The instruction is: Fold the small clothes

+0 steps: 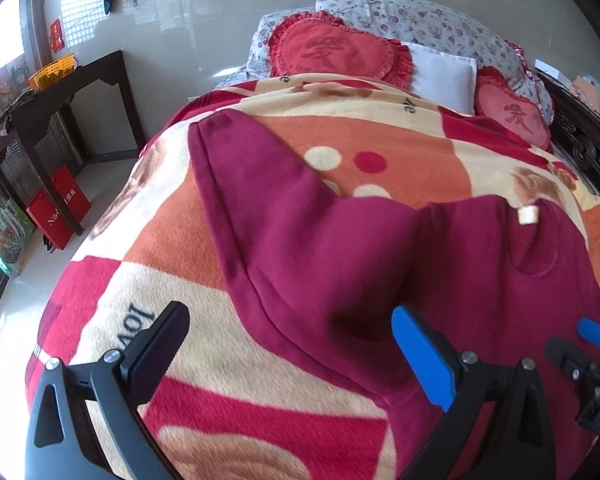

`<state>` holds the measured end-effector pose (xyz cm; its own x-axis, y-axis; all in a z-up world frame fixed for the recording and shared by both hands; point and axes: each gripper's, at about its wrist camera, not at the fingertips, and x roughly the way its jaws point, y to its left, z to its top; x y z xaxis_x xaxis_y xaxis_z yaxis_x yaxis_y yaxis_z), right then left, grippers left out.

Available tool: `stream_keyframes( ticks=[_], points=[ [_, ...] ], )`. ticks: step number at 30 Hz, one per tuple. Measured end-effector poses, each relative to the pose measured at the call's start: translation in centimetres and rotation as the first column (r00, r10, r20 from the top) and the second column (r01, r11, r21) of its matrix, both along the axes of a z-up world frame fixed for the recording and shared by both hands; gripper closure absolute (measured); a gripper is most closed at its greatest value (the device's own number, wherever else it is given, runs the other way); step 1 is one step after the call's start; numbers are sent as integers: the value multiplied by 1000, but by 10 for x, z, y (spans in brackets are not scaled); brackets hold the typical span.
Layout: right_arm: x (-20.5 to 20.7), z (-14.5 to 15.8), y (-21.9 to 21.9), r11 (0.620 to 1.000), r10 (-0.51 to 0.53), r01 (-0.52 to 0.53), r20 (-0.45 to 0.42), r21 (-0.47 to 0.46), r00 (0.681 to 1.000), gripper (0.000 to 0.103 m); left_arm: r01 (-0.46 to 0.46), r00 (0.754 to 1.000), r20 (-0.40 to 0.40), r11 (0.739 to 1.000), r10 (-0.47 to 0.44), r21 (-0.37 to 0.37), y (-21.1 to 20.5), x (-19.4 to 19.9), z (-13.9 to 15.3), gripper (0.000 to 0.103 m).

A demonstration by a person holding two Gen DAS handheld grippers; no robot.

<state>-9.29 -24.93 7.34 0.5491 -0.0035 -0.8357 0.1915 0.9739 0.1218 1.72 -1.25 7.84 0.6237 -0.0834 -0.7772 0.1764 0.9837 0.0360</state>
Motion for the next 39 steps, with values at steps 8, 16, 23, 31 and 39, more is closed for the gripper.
stream_keyframes(
  ticks=[8,16,23,31,39],
  points=[
    [6,-7,0,1000,11,-11,-12,19,1000,39,-110,994,-30,992,108,-54,37,64,-4,0],
    [11,-19,-1,998,25,-22,-46,53,999,39,-221,975,-38,974,219,-54,63,137,-23,11],
    [14,-23,-5,998,23,-20,-54,59,998,39,-255,965,-89,962,246,-102,74,174,-46,23],
    [13,-23,-9,997,14,-9,-59,76,998,39,-158,986,-86,964,142,-214,68,169,-32,95],
    [-6,-2,-29,996,-30,31,-12,82,999,39,68,997,56,931,-52,-360,47,96,60,95]
  ],
)
